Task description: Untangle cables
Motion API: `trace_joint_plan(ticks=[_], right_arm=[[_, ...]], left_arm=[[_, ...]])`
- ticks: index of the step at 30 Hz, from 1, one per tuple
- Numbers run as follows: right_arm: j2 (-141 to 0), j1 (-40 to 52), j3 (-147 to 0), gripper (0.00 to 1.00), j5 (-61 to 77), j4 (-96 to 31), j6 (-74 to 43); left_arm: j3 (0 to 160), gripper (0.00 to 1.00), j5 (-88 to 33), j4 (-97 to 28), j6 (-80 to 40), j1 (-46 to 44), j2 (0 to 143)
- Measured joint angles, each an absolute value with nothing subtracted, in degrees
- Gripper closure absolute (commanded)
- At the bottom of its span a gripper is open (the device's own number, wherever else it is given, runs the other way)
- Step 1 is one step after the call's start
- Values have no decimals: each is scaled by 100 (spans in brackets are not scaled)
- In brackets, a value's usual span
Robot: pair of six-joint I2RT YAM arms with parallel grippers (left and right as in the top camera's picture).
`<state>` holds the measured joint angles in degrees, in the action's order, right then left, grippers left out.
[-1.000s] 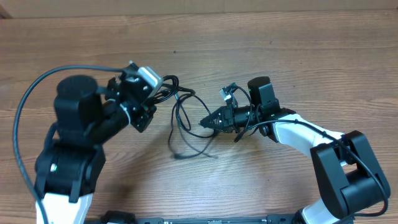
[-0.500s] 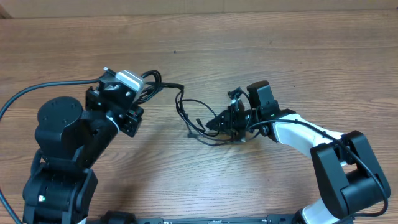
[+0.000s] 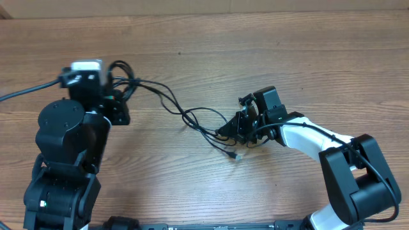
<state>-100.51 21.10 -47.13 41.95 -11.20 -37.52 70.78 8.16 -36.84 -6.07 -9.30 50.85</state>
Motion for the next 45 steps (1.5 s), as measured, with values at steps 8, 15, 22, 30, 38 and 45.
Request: trace_joint_plan(ticks=[8, 15, 22, 30, 38, 45], right_arm=[[-10051, 2112, -4713, 96, 4195, -1116, -3752], [-10051, 2115, -4713, 96, 4195, -1116, -3752], [-10042, 2121, -4735, 96, 3918, -1581, -3968], [-10022, 1393, -4755, 96, 2991, -2786, -4565], [-9957, -78, -4759, 96, 2869, -3315, -4584], [-9957, -764, -4759, 60, 3096, -3319, -4018]], left_arm=[[7078, 95, 2510, -3979, -3083, -930, 5085], [7078, 96, 3336, -4158, -4088, -930, 5085], [7076, 96, 4261, -4209, -4327, -934, 5085], [7076, 96, 4871, -4397, -4362, -941, 5096], [7076, 96, 5105, -4370, -4359, -941, 5100], [7078, 96, 5144, -4375, -4357, -934, 5100]])
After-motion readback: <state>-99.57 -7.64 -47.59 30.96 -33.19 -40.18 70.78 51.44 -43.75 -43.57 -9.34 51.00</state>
